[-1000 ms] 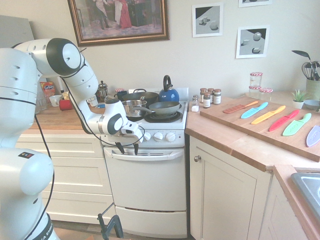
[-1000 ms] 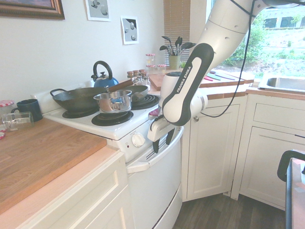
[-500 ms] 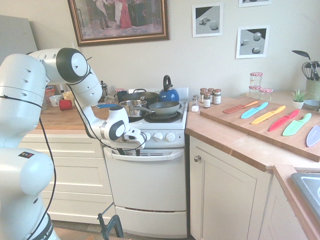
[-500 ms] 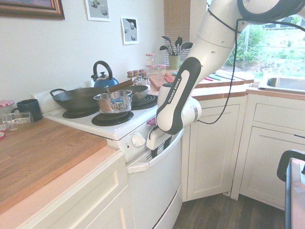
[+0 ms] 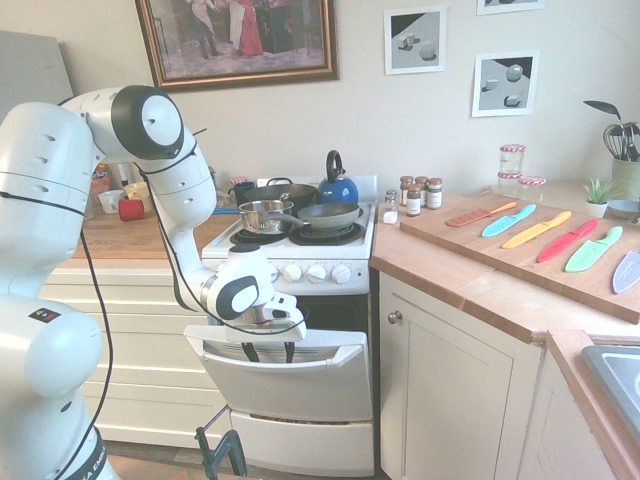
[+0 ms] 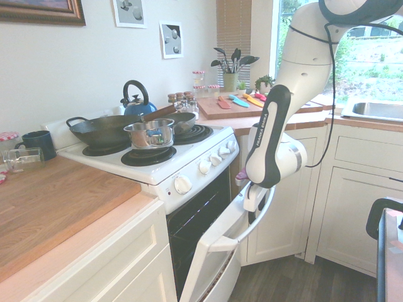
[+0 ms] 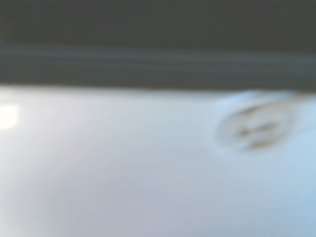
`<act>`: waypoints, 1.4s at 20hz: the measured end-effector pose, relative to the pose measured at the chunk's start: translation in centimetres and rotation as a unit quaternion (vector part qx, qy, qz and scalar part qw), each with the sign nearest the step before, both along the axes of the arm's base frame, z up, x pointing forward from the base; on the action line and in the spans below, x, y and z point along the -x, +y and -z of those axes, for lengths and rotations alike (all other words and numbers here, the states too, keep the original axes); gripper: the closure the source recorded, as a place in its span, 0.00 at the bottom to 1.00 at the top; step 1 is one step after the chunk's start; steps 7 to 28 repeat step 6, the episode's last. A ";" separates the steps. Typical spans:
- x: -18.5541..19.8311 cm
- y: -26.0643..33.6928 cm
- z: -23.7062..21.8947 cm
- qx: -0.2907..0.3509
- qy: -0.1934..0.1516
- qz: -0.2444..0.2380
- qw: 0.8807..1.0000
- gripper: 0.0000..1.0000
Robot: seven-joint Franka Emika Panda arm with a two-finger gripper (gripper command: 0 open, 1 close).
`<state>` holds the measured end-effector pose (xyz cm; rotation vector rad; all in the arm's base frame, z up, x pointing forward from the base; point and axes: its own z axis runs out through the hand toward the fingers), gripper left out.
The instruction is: Open the oven
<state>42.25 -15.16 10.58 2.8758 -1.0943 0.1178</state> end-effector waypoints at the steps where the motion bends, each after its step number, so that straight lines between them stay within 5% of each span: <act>1: 1.2 -0.5 -0.6 0.002 0.003 -0.003 1.000 0.00; 6: 5.4 -2.7 -5.5 0.001 0.024 -0.023 0.999 0.00; 28: 5.4 -2.7 -5.5 0.001 0.024 -0.023 0.999 0.00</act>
